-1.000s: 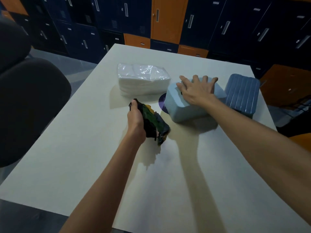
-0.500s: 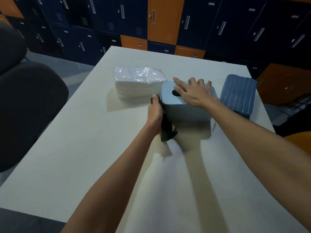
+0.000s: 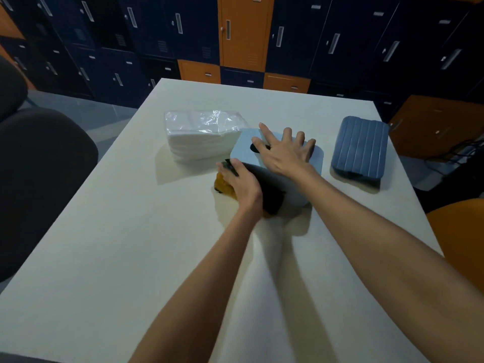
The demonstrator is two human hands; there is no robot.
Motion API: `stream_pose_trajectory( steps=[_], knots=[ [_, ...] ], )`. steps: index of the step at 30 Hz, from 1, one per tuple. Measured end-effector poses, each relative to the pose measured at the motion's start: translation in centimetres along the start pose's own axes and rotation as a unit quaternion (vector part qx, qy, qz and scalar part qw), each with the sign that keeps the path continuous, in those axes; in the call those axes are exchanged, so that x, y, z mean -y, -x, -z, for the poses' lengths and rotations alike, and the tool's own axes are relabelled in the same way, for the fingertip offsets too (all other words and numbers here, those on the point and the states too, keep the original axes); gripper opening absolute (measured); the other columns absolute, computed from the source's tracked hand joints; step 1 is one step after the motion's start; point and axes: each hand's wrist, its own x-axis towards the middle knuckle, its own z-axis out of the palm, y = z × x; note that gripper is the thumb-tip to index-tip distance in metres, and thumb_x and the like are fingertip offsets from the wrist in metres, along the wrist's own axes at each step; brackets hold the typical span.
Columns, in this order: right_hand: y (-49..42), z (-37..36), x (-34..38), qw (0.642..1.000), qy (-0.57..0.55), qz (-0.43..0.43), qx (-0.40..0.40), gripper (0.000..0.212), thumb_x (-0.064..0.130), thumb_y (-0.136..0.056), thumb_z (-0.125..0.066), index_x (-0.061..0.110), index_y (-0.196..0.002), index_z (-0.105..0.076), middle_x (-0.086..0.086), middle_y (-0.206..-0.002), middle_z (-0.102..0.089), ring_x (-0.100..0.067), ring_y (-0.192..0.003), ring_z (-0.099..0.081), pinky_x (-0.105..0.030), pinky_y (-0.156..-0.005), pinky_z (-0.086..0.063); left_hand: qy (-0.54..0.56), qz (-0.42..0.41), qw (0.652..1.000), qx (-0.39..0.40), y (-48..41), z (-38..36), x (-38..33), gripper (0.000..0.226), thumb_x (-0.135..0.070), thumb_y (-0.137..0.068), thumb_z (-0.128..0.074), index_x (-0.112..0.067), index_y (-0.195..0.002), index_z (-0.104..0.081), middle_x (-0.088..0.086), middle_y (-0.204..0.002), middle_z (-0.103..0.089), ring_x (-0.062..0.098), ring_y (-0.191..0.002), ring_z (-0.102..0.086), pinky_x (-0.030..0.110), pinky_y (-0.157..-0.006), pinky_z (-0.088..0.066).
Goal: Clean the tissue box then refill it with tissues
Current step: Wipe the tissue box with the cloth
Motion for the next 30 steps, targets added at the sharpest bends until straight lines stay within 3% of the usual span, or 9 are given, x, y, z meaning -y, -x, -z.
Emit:
stream_pose_trajectory(
  steps=[4, 8, 10, 12, 14, 16, 19, 24, 30],
  knots=[
    [0.1, -0.4, 0.3, 0.999, -0.025, -0.021, -0.004, 0.058, 0.065, -0.094, -0.009, 0.046, -0.149, -0.008, -0.014, -0.147, -0.027, -0.039, -0.132, -0.023, -0.06, -0.109, -0.006, -0.027, -0.029, 0.999, 0.005, 1.3, -0.5, 0.2, 0.067, -0.051, -0.102, -0.024, -0.029, -0.154, 0.011, -0.006, -0.164, 0.007, 0.017, -0.151, -0.001, 0.045, -0.123, -0.007],
    [0.1, -0.3, 0.3, 0.999, -0.049, -0.023, 0.004, 0.057, 0.065, -0.093, -0.008, 0.047, -0.148, -0.009, -0.013, -0.141, -0.031, -0.038, -0.128, -0.025, -0.06, -0.108, -0.005, -0.083, -0.024, 0.989, 0.118, 5.6, -0.7, 1.7, 0.073, -0.057, -0.1, -0.021, -0.03, -0.149, 0.026, -0.008, -0.16, 0.024, 0.014, -0.15, 0.01, 0.045, -0.123, -0.004],
    [0.1, -0.3, 0.1, 0.997, -0.07, -0.015, 0.016, 0.056, 0.065, -0.093, -0.007, 0.049, -0.147, -0.007, -0.011, -0.141, -0.03, -0.037, -0.128, -0.025, -0.058, -0.108, -0.006, -0.107, -0.017, 0.975, 0.192, 7.3, 0.0, 2.2, 0.073, -0.062, -0.098, -0.02, -0.033, -0.149, 0.025, -0.009, -0.162, 0.014, 0.015, -0.151, 0.0, 0.045, -0.123, -0.01],
    [0.3, 0.4, -0.3, 0.99, -0.143, 0.005, 0.017, 0.054, 0.063, -0.095, -0.009, 0.05, -0.148, -0.008, -0.007, -0.145, -0.028, -0.035, -0.128, -0.026, -0.054, -0.11, -0.011, -0.136, 0.003, 0.96, 0.245, 9.0, 1.1, 2.0, 0.069, -0.06, -0.099, -0.021, -0.029, -0.156, 0.002, -0.007, -0.159, -0.017, 0.016, -0.147, -0.022, 0.039, -0.12, -0.021],
    [0.9, 1.7, -1.0, 0.969, -0.244, 0.024, -0.017, 0.052, 0.055, -0.099, -0.022, 0.043, -0.149, -0.021, -0.004, -0.149, -0.027, -0.03, -0.131, -0.027, -0.049, -0.112, -0.018, -0.143, 0.033, 0.952, 0.268, 10.3, 2.3, 1.3, 0.059, -0.057, -0.1, -0.023, -0.022, -0.145, -0.037, -0.005, -0.136, -0.05, 0.016, -0.128, -0.048, 0.032, -0.109, -0.036],
    [2.7, 3.0, -2.1, 0.943, -0.319, 0.042, -0.08, 0.046, 0.043, -0.099, -0.041, 0.031, -0.144, -0.041, -0.004, -0.145, -0.034, -0.024, -0.132, -0.033, -0.041, -0.11, -0.028, -0.145, 0.057, 0.952, 0.263, 11.3, 3.0, 0.4, 0.052, -0.056, -0.101, -0.023, -0.023, -0.13, -0.051, -0.003, -0.117, -0.061, 0.016, -0.111, -0.058, 0.032, -0.101, -0.043],
    [7.8, 3.8, -4.5, 0.896, -0.43, 0.025, -0.104, 0.033, 0.034, -0.096, -0.054, 0.026, -0.127, -0.06, 0.0, -0.131, -0.052, -0.013, -0.119, -0.05, -0.027, -0.098, -0.043, -0.103, 0.091, 0.957, 0.255, 12.1, 3.2, -0.4, 0.055, -0.057, -0.1, -0.026, -0.022, -0.134, -0.052, 0.002, -0.12, -0.063, 0.018, -0.112, -0.059, 0.038, -0.106, -0.043],
    [18.8, 1.9, -7.1, 0.797, -0.599, 0.003, 0.078, 0.031, 0.048, -0.087, -0.058, 0.05, -0.118, -0.055, 0.018, -0.124, -0.054, 0.006, -0.111, -0.051, -0.005, -0.073, -0.045, -0.023, 0.165, 0.938, 0.302, 13.5, 2.1, -1.8, 0.06, -0.059, -0.099, -0.029, -0.016, -0.134, -0.054, 0.008, -0.135, -0.058, 0.022, -0.122, -0.056, 0.035, -0.098, -0.048],
    [22.4, -0.7, -8.3, 0.77, -0.633, -0.067, 0.045, 0.052, 0.04, -0.075, -0.068, 0.056, -0.12, -0.049, 0.032, -0.12, -0.056, 0.001, -0.114, -0.052, -0.024, -0.094, -0.042, -0.074, 0.196, 0.911, 0.354, 15.1, 0.7, -1.7, 0.071, -0.066, -0.093, -0.034, -0.021, -0.147, -0.04, 0.008, -0.15, -0.042, 0.026, -0.137, -0.042, 0.045, -0.114, -0.034]
  ],
)
